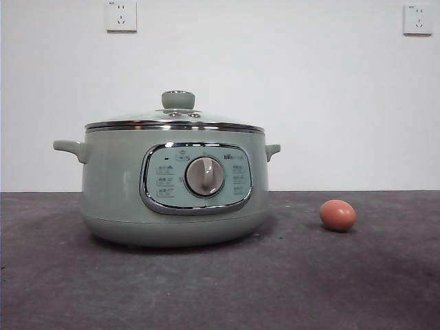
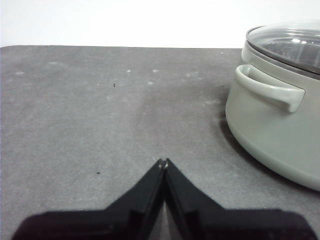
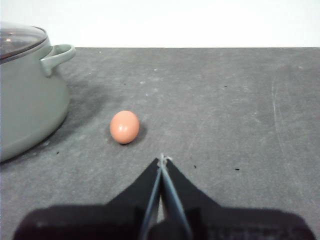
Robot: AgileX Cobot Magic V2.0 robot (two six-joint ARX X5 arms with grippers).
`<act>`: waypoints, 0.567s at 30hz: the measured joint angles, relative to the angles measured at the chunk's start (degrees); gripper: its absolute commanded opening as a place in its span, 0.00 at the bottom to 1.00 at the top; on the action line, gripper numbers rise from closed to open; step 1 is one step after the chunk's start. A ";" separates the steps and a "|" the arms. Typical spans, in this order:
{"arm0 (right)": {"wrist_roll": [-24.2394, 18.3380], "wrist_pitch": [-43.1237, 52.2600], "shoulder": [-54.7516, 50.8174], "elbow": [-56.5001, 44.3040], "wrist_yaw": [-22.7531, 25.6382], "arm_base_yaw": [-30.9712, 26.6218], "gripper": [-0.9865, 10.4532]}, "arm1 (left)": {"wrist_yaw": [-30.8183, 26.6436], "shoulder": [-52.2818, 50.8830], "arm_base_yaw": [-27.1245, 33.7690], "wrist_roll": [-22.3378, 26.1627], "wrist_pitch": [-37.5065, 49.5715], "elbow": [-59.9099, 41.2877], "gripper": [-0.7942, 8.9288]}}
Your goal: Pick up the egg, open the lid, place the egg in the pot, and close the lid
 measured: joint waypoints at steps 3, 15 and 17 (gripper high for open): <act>0.68 0.48 0.00 0.00 0.00 0.02 0.08 | 0.00 0.00 0.00 0.00 -0.02 0.00 0.08; 12.57 1.14 0.42 4.66 0.00 0.02 0.08 | 3.04 2.45 0.00 -5.03 -6.60 7.67 0.08; 13.84 1.29 1.36 6.71 0.00 0.02 0.08 | 4.13 3.98 0.00 -6.36 -7.52 10.19 0.08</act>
